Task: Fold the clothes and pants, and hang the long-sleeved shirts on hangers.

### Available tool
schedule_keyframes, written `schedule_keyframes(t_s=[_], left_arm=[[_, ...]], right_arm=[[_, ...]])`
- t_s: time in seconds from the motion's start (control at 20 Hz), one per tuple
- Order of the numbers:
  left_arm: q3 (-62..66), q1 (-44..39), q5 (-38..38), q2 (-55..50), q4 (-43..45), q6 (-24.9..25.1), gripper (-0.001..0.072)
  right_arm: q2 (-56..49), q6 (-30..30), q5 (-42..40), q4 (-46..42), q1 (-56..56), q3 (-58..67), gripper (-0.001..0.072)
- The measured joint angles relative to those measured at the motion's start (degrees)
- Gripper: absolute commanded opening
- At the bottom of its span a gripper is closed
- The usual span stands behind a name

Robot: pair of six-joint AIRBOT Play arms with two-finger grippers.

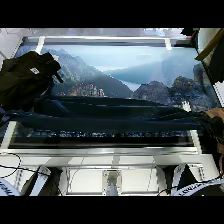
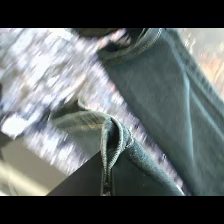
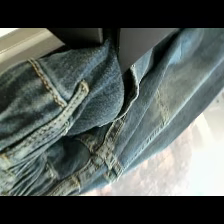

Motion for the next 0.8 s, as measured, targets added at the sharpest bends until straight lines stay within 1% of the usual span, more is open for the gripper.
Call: schedule_keyframes(t_s=[0.2, 0.3, 0.4, 0.5, 0.65, 0.8], left_arm=[[6.69, -12.98, 8.63, -11.26, 8.55, -7.23, 0.0016], [11.37, -19.1, 10.99, -17.92, 14.71, -12.5, 0.0016], [15.58, -23.54, 12.37, -23.21, 20.28, -17.14, 0.0016], [19.67, -26.75, 13.16, -27.71, 25.09, -20.59, 0.0016], [23.5, -28.87, 13.88, -32.3, 28.72, -23.89, 0.0017], [25.05, -29.79, 14.32, -35.52, 30.53, -25.29, 0.0018]], right_arm=[[-7.32, 1.66, -7.61, -0.66, 5.81, 0.74, 0.0051], [-12.04, 2.64, -12.31, -1.18, 10.58, 1.05, 0.005], [-16.9, 4.15, -17.53, -1.31, 15.78, 2.1, 0.005], [-21.99, 5.81, -21.99, -1.38, 20.68, 4.52, 0.005], [-30.42, 8.48, -26.6, -1.57, 26.58, 9.9, 0.005], [-38.42, 11.58, -28.81, -2.29, 30.23, 14.69, 0.0051]])
